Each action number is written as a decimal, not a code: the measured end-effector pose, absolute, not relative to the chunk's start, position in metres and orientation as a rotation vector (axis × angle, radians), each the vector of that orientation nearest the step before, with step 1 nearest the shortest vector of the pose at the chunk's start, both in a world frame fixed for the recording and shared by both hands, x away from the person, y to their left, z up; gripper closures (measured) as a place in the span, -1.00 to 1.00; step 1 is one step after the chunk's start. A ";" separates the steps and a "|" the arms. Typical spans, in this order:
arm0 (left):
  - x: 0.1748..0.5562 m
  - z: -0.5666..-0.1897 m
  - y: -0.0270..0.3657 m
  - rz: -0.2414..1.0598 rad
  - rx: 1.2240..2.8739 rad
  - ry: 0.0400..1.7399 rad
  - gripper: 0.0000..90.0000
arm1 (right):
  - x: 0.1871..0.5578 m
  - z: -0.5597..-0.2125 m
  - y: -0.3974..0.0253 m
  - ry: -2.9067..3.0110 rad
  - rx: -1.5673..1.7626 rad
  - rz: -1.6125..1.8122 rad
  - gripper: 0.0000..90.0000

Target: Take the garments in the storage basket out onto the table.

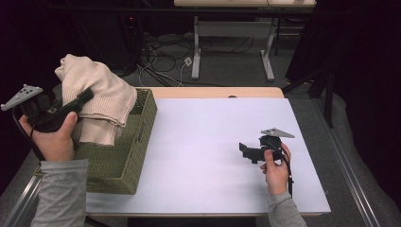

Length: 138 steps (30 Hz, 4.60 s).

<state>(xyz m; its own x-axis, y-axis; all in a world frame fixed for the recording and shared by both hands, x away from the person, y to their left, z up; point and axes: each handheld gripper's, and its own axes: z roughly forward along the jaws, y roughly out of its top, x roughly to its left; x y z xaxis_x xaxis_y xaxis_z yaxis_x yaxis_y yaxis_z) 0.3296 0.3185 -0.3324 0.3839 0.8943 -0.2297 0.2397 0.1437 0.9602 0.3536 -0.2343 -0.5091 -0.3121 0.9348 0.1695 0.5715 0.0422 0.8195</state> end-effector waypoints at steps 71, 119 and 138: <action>0.342 -0.364 0.149 0.430 1.530 0.837 0.49 | 0.348 -0.503 -0.241 1.881 1.524 1.221 -0.90; 0.374 -0.446 0.073 0.176 1.884 0.895 0.46 | 0.345 -0.500 -0.244 1.856 1.531 1.227 -0.90; 0.368 -0.466 0.092 0.151 2.048 0.888 0.29 | 0.345 -0.501 -0.241 1.875 1.520 1.212 -0.90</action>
<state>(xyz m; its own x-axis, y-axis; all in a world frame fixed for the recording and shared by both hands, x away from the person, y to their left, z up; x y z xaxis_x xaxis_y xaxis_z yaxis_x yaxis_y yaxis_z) 0.3683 0.0917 -0.4656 0.7375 0.6411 -0.2122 0.5350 -0.3630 0.7629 0.3454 -0.2411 -0.5013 -0.3011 0.9355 0.1850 0.5526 0.0130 0.8334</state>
